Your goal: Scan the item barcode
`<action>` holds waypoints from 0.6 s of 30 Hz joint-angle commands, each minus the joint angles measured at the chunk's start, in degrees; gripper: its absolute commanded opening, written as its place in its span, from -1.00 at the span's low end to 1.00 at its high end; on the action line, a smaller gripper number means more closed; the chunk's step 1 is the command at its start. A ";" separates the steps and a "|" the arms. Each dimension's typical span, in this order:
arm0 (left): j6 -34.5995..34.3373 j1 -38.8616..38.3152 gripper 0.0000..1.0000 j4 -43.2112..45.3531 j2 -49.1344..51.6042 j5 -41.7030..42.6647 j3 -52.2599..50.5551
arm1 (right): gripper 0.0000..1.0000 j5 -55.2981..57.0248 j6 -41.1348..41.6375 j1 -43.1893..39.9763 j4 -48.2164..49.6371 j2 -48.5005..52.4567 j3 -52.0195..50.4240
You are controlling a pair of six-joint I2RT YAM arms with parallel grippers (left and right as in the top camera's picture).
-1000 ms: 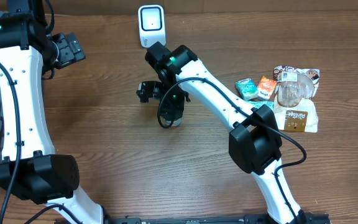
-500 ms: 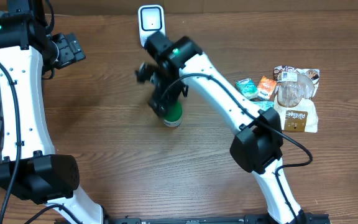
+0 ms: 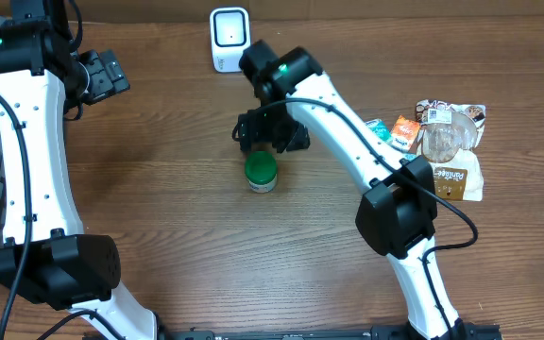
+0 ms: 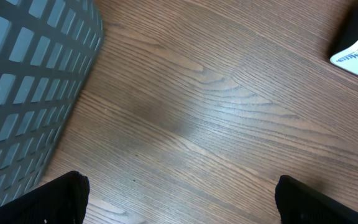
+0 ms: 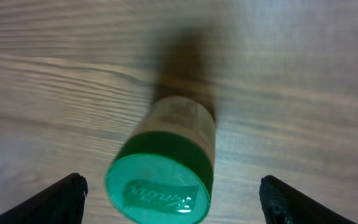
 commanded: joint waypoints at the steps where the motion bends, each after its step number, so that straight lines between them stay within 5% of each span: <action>1: 0.20 -0.39 0.99 0.02 0.42 -0.28 0.20 | 0.75 3.08 10.99 2.36 2.84 -0.68 -4.46; 8: 0.20 -0.39 0.99 0.02 0.42 -0.28 0.22 | 0.60 3.19 11.17 3.74 4.26 -0.68 -6.91; 14: 0.20 -0.39 0.99 0.02 0.42 -0.28 0.20 | -0.16 3.23 9.27 3.74 4.07 -0.68 -7.19; 18: 0.20 -0.39 0.99 0.02 0.42 -0.28 0.20 | -0.21 3.41 5.20 3.48 4.20 -0.70 -7.04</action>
